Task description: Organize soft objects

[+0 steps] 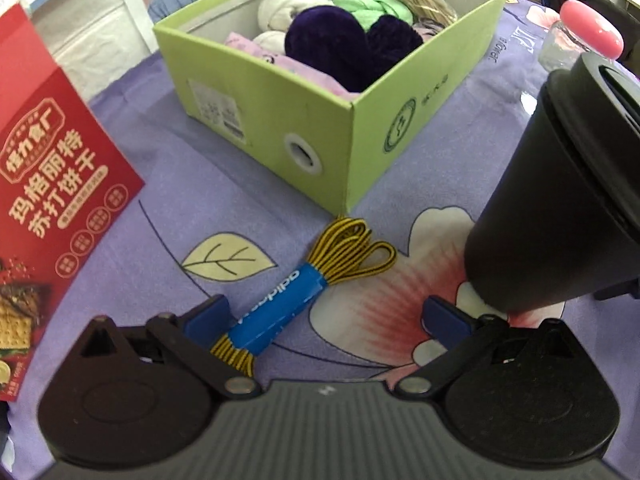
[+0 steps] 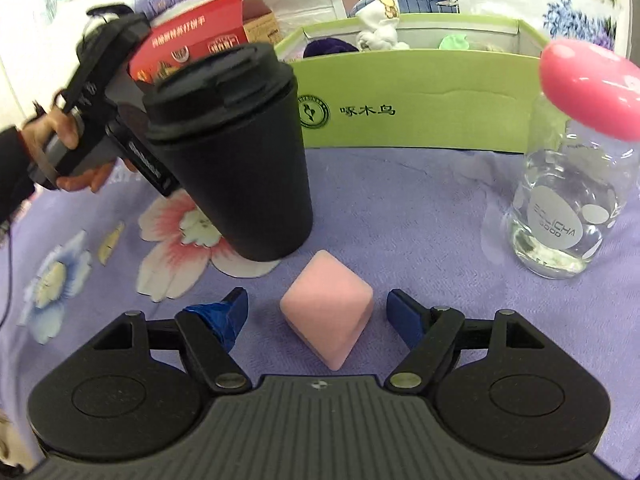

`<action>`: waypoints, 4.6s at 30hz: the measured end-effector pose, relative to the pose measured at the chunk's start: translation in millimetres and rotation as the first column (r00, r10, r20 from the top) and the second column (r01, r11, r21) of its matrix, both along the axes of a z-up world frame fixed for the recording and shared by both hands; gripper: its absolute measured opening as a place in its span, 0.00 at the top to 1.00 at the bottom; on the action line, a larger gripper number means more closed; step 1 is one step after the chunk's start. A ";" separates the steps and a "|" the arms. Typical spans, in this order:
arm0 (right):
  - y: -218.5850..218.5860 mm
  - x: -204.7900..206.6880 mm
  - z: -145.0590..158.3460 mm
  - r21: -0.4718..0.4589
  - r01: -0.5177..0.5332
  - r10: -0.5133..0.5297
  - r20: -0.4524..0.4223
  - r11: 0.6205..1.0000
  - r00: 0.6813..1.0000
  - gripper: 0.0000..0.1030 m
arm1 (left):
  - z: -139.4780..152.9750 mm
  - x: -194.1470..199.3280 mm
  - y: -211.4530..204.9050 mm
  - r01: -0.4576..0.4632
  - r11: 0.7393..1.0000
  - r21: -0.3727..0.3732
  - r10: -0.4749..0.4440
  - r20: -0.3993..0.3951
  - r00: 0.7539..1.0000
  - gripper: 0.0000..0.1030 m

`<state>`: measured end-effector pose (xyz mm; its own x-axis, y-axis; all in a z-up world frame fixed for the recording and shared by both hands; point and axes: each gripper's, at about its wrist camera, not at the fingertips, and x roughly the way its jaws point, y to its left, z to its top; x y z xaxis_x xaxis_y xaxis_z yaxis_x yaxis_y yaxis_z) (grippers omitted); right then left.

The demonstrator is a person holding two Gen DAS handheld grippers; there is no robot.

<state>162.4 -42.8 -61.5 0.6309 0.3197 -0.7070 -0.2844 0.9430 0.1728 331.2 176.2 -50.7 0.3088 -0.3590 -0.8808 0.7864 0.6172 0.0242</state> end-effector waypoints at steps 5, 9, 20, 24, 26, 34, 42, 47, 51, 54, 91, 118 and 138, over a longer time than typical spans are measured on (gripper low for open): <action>12.6 -8.8 -4.6 -0.097 0.019 -0.015 0.043 0.995 0.999 0.38 | -0.7 0.0 -2.7 -0.015 1.000 0.016 0.015 -0.008 1.000 0.00; 14.0 -0.7 -1.3 -0.109 0.022 -0.021 0.007 0.994 1.000 0.35 | -0.4 -0.8 -1.0 -0.018 1.000 0.015 0.018 -0.001 1.000 0.00; 16.9 -1.0 -3.5 -0.122 0.044 -0.041 0.024 0.992 0.999 0.32 | -0.7 -5.5 -7.1 -0.051 0.998 0.044 0.051 0.018 0.999 0.01; 20.4 3.7 -5.8 -0.135 0.062 -0.057 0.036 0.989 0.998 0.29 | 0.6 -6.3 -8.5 -0.068 0.996 0.058 0.067 0.017 0.998 0.01; 19.9 5.3 -5.9 -0.137 0.060 -0.056 0.032 0.989 0.998 0.29 | 0.3 -3.4 -7.6 -0.083 0.995 0.056 0.083 -0.004 0.997 0.00; 18.8 1.5 -7.4 -0.157 0.055 -0.050 0.039 0.986 0.998 0.27 | -0.1 1.8 -6.9 -0.067 0.996 0.057 0.068 -0.015 0.998 0.00; 20.2 -4.4 -5.7 -0.154 0.013 -0.003 0.063 0.988 0.998 0.44 | 2.4 -0.6 -8.9 -0.137 0.988 0.068 0.139 -0.019 0.990 0.09; 18.3 -6.3 -1.1 -0.147 -0.028 0.040 0.079 0.989 0.996 0.80 | 19.9 -18.9 -14.5 -0.132 0.989 0.073 0.134 -0.020 0.991 0.84; 13.4 -8.5 3.5 -0.120 -0.043 0.053 0.086 0.992 0.995 0.82 | 20.8 -38.8 -9.9 -0.168 0.983 0.077 0.170 -0.015 0.985 0.85; 1.5 -17.0 10.0 -0.067 -0.022 0.028 0.091 0.998 0.995 0.83 | 25.8 -44.1 4.8 -0.256 0.965 0.049 0.259 -0.064 0.964 0.85; -62.7 189.2 139.9 -0.230 -0.056 0.112 0.240 0.971 0.964 0.80 | 160.0 72.1 -148.2 -0.345 0.917 -0.199 0.345 -0.035 0.938 0.85; -85.3 168.0 165.0 -0.205 -0.016 0.062 0.222 0.979 0.973 0.46 | 194.6 17.1 -143.0 -0.396 0.900 -0.181 0.419 0.109 0.901 0.45; -87.6 -43.6 243.7 -0.060 0.058 -0.018 0.532 0.996 0.847 0.39 | 282.5 -208.9 -134.8 -0.400 0.799 -0.449 0.558 0.307 0.771 0.34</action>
